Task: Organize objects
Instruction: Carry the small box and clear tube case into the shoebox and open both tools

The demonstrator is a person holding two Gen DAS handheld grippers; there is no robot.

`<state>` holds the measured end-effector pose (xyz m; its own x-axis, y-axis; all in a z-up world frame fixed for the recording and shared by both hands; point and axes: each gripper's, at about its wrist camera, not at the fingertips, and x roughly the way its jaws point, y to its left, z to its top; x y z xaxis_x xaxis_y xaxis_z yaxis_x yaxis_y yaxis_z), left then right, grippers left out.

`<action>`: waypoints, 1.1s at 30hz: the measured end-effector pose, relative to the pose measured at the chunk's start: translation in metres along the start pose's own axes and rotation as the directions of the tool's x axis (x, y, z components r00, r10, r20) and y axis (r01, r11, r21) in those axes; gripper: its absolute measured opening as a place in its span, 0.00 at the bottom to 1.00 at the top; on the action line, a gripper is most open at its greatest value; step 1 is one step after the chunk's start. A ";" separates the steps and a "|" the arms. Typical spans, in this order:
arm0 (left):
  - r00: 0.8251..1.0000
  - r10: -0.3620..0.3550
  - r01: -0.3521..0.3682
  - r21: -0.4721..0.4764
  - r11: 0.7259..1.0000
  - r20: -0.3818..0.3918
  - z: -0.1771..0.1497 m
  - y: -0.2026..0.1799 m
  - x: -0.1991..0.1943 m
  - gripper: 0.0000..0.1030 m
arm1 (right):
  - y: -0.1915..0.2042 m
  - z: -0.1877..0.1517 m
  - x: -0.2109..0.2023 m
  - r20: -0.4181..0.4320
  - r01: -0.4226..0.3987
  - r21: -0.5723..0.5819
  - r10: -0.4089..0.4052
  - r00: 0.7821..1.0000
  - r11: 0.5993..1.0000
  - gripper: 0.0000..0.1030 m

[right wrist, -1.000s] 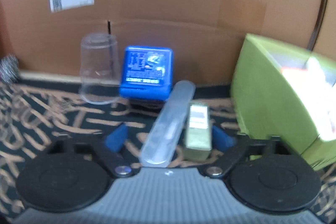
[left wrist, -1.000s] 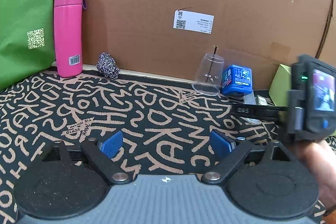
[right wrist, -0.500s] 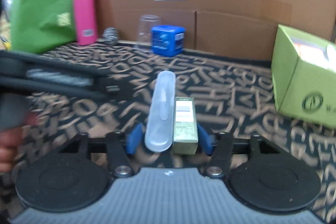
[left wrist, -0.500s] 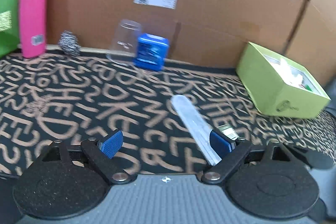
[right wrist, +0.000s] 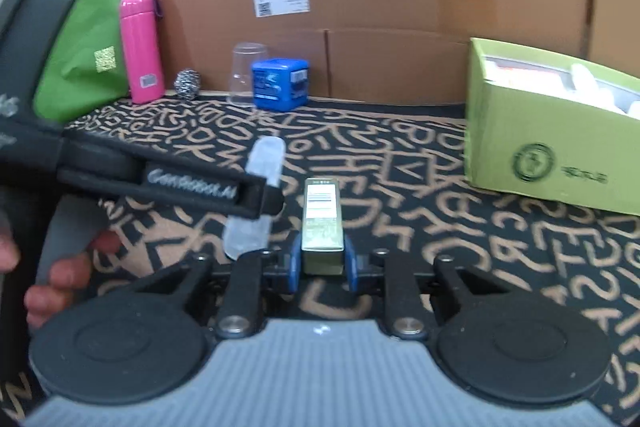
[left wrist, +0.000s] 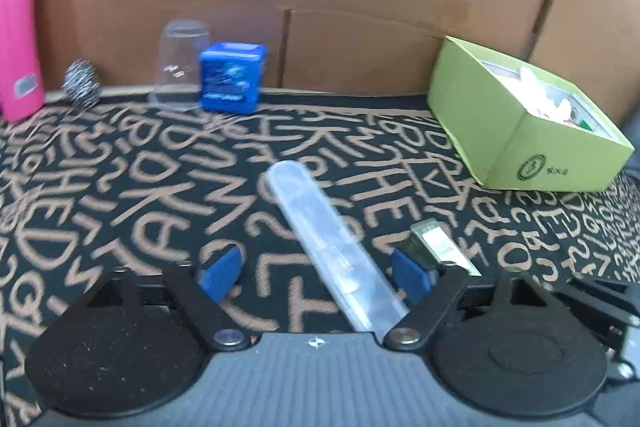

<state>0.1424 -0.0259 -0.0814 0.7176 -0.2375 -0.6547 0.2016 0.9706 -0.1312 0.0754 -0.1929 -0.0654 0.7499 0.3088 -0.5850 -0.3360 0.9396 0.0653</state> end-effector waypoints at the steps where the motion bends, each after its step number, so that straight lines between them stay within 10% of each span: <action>1: 1.000 -0.005 0.005 0.033 0.999 0.001 0.001 -0.006 0.002 0.67 | -0.002 -0.003 -0.005 -0.003 0.002 0.000 -0.002 1.000 1.000 0.21; 5: 0.998 -0.055 0.054 0.176 0.983 -0.001 -0.002 -0.022 0.002 0.28 | -0.001 -0.013 -0.024 -0.020 -0.019 -0.021 0.018 1.000 1.000 0.21; 8: 0.990 -0.137 0.141 0.148 0.979 -0.036 -0.005 -0.008 -0.008 0.28 | 0.000 -0.015 -0.033 -0.012 -0.010 -0.036 0.010 1.000 0.999 0.22; 14: 0.998 -0.056 0.060 0.167 0.984 -0.026 -0.011 0.002 -0.019 0.28 | 0.001 -0.009 -0.024 -0.005 -0.023 -0.039 0.023 1.000 0.999 0.27; 18: 0.999 -0.044 0.047 0.202 0.978 -0.022 -0.009 -0.009 -0.013 0.60 | 0.005 -0.004 -0.009 -0.025 -0.025 -0.060 0.024 0.999 0.998 0.31; 23: 1.000 -0.020 0.015 0.210 0.978 0.022 -0.008 -0.013 0.001 0.68 | 0.001 -0.004 0.004 -0.044 -0.016 -0.049 0.014 0.999 0.999 0.27; 27: 0.998 -0.056 0.051 0.227 0.973 0.016 -0.006 -0.013 -0.003 0.27 | -0.002 -0.007 0.001 -0.036 -0.008 -0.043 0.006 0.999 0.999 0.22; 33: 0.992 -0.126 0.128 0.149 0.980 -0.022 -0.007 -0.015 -0.017 0.28 | -0.008 -0.011 -0.021 -0.003 -0.012 -0.022 0.012 1.000 1.000 0.22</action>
<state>0.1224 -0.0365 -0.0730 0.6717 -0.3575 -0.6488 0.3893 0.9155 -0.1013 0.0557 -0.2082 -0.0627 0.7439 0.3199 -0.5868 -0.3577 0.9322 0.0549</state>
